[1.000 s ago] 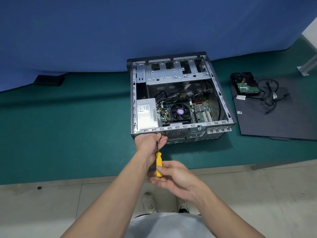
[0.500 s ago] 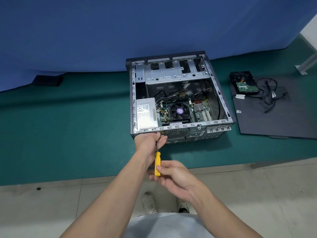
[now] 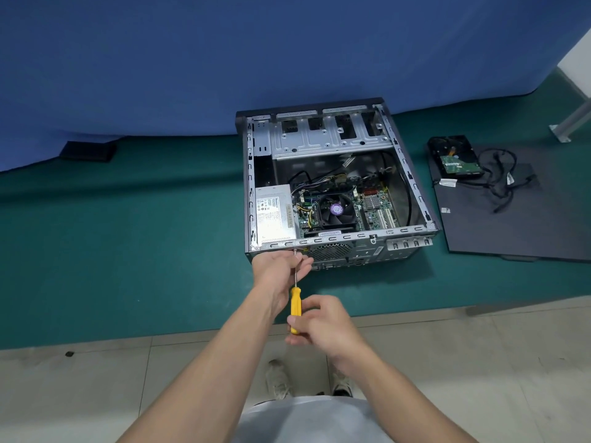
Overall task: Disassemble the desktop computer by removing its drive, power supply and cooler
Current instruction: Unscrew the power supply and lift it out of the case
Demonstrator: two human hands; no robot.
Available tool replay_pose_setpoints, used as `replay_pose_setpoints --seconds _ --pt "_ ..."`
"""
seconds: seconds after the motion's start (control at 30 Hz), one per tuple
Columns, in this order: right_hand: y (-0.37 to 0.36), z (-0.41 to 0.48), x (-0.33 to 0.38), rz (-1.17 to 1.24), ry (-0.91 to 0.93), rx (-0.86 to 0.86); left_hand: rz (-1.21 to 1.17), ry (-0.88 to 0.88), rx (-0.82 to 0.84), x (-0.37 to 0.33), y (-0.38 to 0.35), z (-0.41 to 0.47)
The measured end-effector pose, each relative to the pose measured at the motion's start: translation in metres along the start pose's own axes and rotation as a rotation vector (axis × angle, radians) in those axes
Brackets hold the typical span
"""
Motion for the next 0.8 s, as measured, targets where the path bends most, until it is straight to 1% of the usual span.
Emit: replay_pose_setpoints --seconds 0.03,0.07,0.1,0.13,0.17,0.2,0.23,0.33,0.37,0.4,0.43,0.47,0.53,0.57,0.6,0.63,0.67,0.7,0.77,0.8 --pt "0.000 0.001 0.000 -0.201 0.056 -0.205 0.030 -0.001 -0.009 0.000 0.000 0.000" --pt "-0.001 0.000 0.003 -0.364 0.111 -0.364 0.063 -0.003 -0.019 0.001 -0.001 0.000" --pt "-0.003 -0.002 0.006 -0.461 0.163 -0.447 0.084 -0.004 -0.026 0.001 -0.001 0.000" --pt "-0.005 -0.002 0.007 -0.492 0.198 -0.461 0.091 -0.003 -0.033 0.001 -0.002 0.000" --pt "-0.005 -0.002 0.008 -0.458 0.200 -0.417 0.083 0.002 -0.036 0.000 -0.003 0.000" --pt "-0.003 -0.002 0.008 -0.369 0.169 -0.329 0.069 0.010 -0.036 -0.001 -0.004 0.000" --pt "-0.001 -0.002 0.007 -0.256 0.119 -0.204 0.051 0.020 -0.036 -0.001 -0.004 0.000" --pt "0.002 -0.008 0.007 0.142 -0.082 0.293 -0.010 0.043 -0.028 -0.002 -0.006 -0.001" --pt "0.003 -0.009 0.007 0.242 -0.113 0.399 -0.032 0.049 -0.028 -0.003 -0.007 -0.001" --pt "0.005 -0.010 0.009 0.284 -0.110 0.430 -0.052 0.055 -0.030 -0.002 -0.007 -0.001" --pt "0.005 -0.010 0.010 0.265 -0.080 0.381 -0.062 0.062 -0.030 -0.002 -0.007 -0.001" --pt "0.005 -0.009 0.011 0.158 -0.040 0.247 -0.056 0.064 -0.028 -0.002 -0.007 -0.002" --pt "0.005 -0.010 0.014 -0.247 0.066 -0.137 0.013 0.045 -0.039 -0.002 -0.005 -0.001" --pt "0.004 -0.010 0.015 -0.429 0.119 -0.303 0.061 0.023 -0.055 -0.002 -0.005 -0.001" --pt "0.004 -0.010 0.015 -0.527 0.161 -0.401 0.099 0.000 -0.071 -0.002 -0.005 0.000" --pt "0.005 -0.008 0.015 -0.532 0.175 -0.416 0.118 -0.016 -0.085 -0.002 -0.005 0.000" --pt "0.007 -0.006 0.015 -0.442 0.149 -0.346 0.118 -0.023 -0.094 -0.002 -0.006 0.000" --pt "0.010 -0.004 0.014 -0.279 0.090 -0.212 0.101 -0.022 -0.097 -0.002 -0.007 -0.001" --pt "0.012 -0.007 0.014 0.103 -0.072 0.178 0.048 -0.008 -0.086 -0.002 -0.008 -0.001" --pt "0.013 -0.009 0.014 0.252 -0.131 0.329 0.021 0.002 -0.077 -0.002 -0.008 -0.001"
Point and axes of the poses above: each hand's wrist, its own z-axis towards the middle knuckle, its own y-axis out of the back of the hand, x = y × z, the point moved 3 cm from there along z, towards the middle knuckle, and after that the axes turned 15 degrees about -y, right-handed, at the moved point
